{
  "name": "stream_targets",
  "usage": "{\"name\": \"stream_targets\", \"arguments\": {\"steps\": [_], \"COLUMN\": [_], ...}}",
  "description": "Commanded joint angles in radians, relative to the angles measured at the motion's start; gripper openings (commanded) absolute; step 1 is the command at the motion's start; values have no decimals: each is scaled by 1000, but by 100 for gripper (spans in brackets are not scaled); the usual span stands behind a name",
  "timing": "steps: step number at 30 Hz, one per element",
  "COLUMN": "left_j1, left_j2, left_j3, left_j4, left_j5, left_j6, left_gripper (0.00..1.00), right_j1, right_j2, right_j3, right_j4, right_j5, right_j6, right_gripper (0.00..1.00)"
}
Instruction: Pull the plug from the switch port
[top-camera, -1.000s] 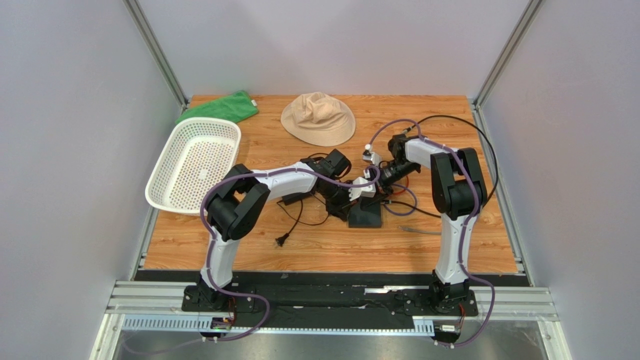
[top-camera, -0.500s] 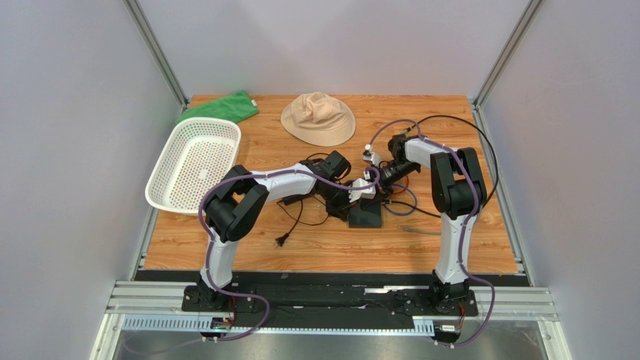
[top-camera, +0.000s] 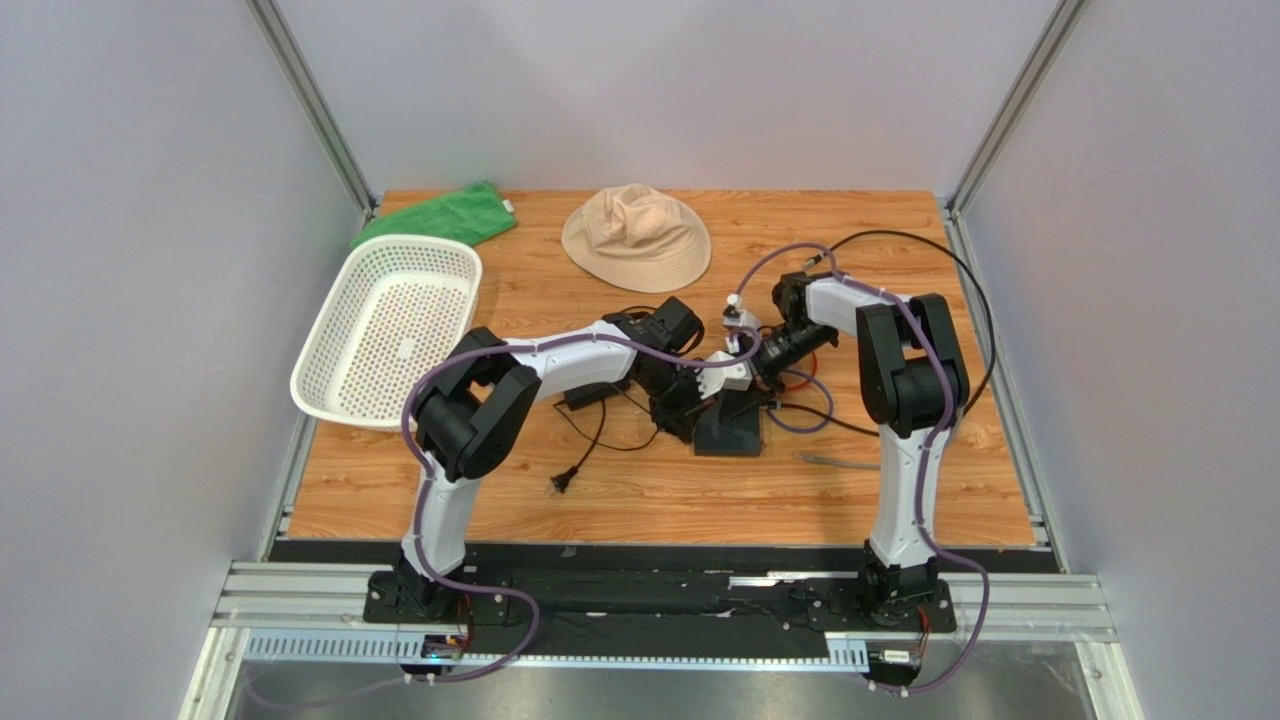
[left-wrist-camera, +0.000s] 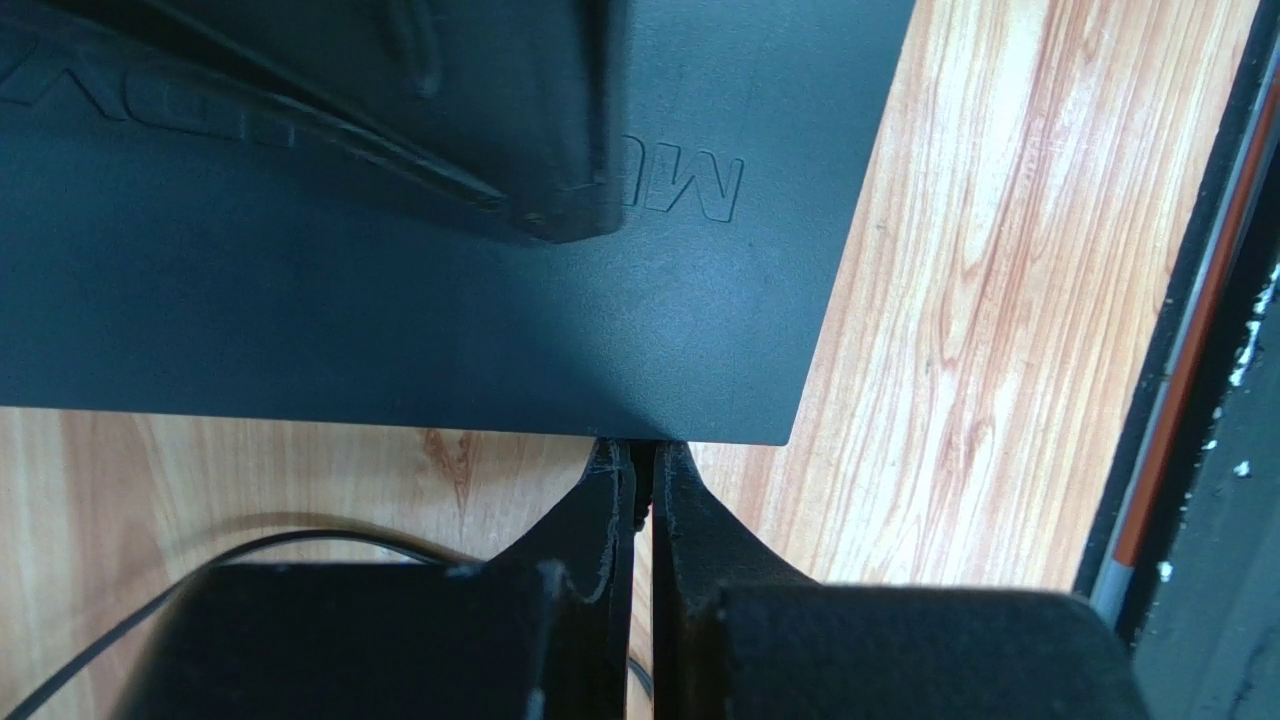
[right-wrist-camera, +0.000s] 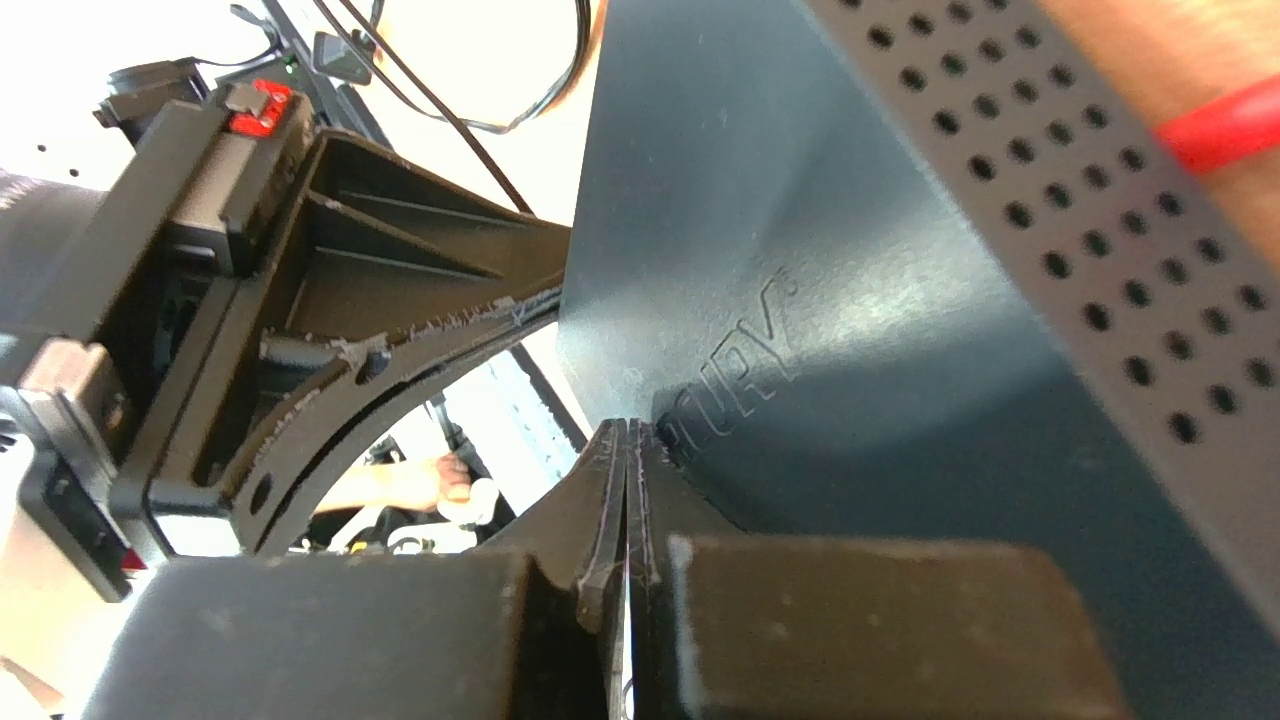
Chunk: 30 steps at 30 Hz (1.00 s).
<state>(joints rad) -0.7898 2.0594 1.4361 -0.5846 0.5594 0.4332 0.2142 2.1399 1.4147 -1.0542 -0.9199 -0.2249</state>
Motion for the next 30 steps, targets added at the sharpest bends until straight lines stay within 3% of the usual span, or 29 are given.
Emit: {"name": "stream_targets", "arguments": {"steps": [1, 12, 17, 24, 30], "left_j1": [34, 43, 23, 20, 11], "left_j2": [10, 38, 24, -1, -24], "left_j3": [-39, -29, -3, -86, -181], "left_j4": [-192, -257, -253, -202, -187], "left_j5": [-46, 62, -137, -302, -539], "left_j6": [-70, -16, 35, 45, 159], "left_gripper": [0, 0, 0, 0, 0], "right_j1": [14, 22, 27, 27, 34], "right_j2": [77, 80, 81, 113, 133], "right_j3": [-36, -30, -28, 12, 33], "right_j4": [102, 91, 89, 34, 11], "right_j5": [335, 337, 342, 328, 331], "right_j6": [-67, -87, -91, -123, -128], "right_gripper": [0, 0, 0, 0, 0]}}
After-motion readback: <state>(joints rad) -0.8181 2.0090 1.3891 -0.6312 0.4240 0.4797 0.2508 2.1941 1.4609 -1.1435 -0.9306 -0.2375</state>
